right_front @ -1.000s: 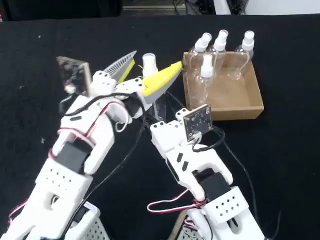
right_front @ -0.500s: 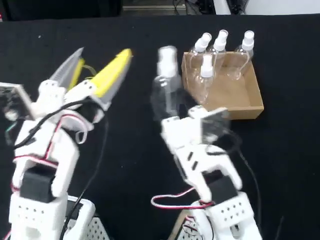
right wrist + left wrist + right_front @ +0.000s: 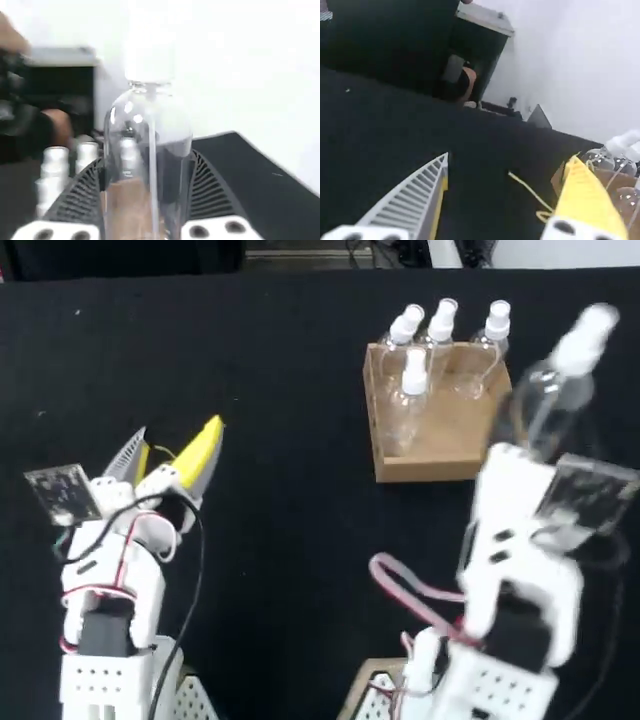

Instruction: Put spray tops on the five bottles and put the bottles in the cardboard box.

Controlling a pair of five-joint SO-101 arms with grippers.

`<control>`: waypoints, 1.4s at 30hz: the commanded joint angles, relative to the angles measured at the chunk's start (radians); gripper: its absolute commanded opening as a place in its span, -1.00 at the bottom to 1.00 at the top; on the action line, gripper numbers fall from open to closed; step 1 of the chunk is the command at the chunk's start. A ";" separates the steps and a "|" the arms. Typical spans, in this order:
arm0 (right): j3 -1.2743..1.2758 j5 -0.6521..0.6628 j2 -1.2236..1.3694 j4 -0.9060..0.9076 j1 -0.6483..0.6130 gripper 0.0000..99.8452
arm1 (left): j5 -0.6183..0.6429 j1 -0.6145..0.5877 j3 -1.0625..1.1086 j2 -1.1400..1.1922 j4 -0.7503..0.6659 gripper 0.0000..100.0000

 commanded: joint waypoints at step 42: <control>0.134 -0.017 1.578 -1.926 0.443 -0.98 | 0.005 -0.018 0.277 -0.170 0.117 -0.31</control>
